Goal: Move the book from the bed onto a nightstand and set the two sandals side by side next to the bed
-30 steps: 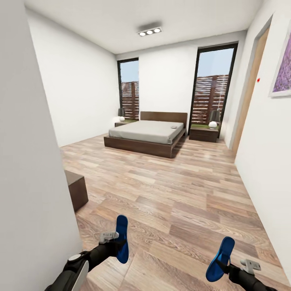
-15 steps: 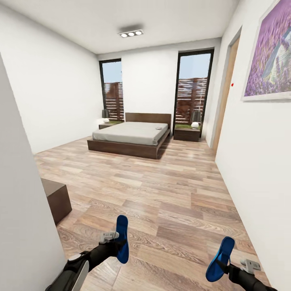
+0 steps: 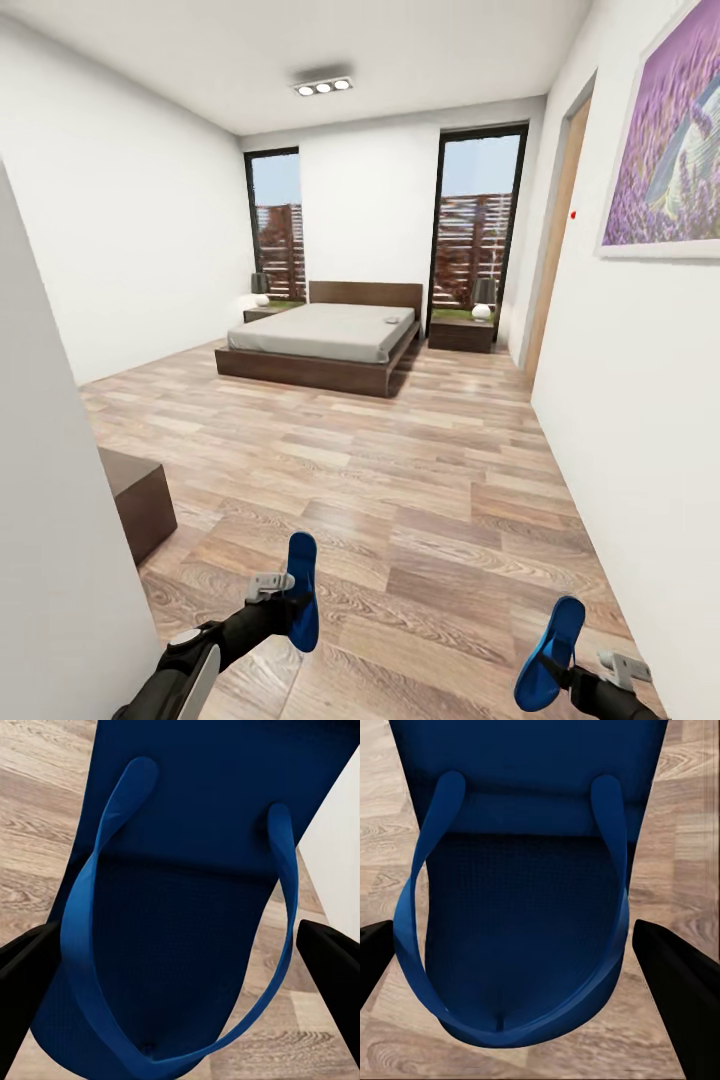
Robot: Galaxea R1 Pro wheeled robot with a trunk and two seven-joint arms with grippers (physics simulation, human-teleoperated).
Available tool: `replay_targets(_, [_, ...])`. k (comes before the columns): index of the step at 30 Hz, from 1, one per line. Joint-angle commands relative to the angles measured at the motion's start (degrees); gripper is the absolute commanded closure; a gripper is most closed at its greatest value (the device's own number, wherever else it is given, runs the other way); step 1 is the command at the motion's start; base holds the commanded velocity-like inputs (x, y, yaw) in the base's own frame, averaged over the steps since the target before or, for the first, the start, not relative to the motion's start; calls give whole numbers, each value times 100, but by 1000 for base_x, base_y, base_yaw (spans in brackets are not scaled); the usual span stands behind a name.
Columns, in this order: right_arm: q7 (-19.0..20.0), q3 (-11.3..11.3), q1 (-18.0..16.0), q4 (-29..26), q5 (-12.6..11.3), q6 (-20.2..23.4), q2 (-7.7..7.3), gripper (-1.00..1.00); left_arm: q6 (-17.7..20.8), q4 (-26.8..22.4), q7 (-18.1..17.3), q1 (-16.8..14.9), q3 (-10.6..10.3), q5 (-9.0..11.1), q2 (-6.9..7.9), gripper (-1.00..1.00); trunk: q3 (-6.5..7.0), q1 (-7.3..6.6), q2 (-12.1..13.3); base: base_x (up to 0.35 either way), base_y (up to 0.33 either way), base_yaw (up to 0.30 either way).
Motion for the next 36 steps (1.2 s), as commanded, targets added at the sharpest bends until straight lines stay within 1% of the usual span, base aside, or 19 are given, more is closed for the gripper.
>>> replay_targets(1, [8,31,-5,107,-60,5,-3,100,55,22,-26,-3,20,43,-6,100,13,-24,39,0,0,0])
replay_targets(4, [17,34,-5,281,-43,10,4,100,51,271,-20,-3,11,25,-6,100,66,-90,159,0,0,0])
replay_targets(8, [19,38,-4,326,-37,11,6,100,-47,445,-23,-3,17,9,14,100,138,-177,319,0,0,0])
replay_targets(9, [24,41,-4,331,-35,11,6,100,-94,525,-43,-3,23,0,83,100,156,-199,359,0,0,0])
replay_targets(10, [26,47,-4,332,-31,11,6,100,-147,733,-64,-3,24,-6,214,100,174,-221,399,0,0,0])
replay_targets(11, [27,55,-4,334,-30,11,6,100,-223,934,-73,-3,24,-9,306,100,192,-243,440,0,0,0])
replay_targets(12, [27,60,-4,334,-29,11,6,100,-283,1047,-78,-3,24,-9,345,100,210,-265,480,0,0,0])
replay_targets(14, [30,74,-4,336,-28,23,6,100,-702,1503,-88,-3,24,-11,443,100,246,-309,560,0,0,0])
replay_targets(15, [31,77,-4,334,-28,27,6,100,-835,1607,-90,-3,23,-13,455,100,264,-331,600,0,0,0])
replay_targets(16, [33,81,-4,332,-28,36,6,100,-1087,1803,-92,-3,20,-16,473,100,282,-353,640,0,0,0])
replay_targets(18, [56,85,-5,329,-27,52,6,100,-1439,2120,-95,-3,19,-23,491,100,318,-397,720,0,0,0])
replay_targets(20, [134,87,-6,333,-27,59,6,100,-1596,2278,-93,-3,21,-25,499,100,354,-441,801,0,0,0])
replay_targets(24, [191,88,-6,339,-27,22,6,100,-1698,2370,-68,-3,17,-27,482,100,354,-441,801,0,0,0])
replay_targets(33, [212,79,-4,345,-46,72,7,100,-1753,2409,-45,-3,18,-10,427,100,354,-441,801,0,0,0])
replay_targets(36, [208,79,-4,348,-55,79,6,100,-1751,2413,-44,-3,16,-10,425,100,408,-507,921,0,0,0])
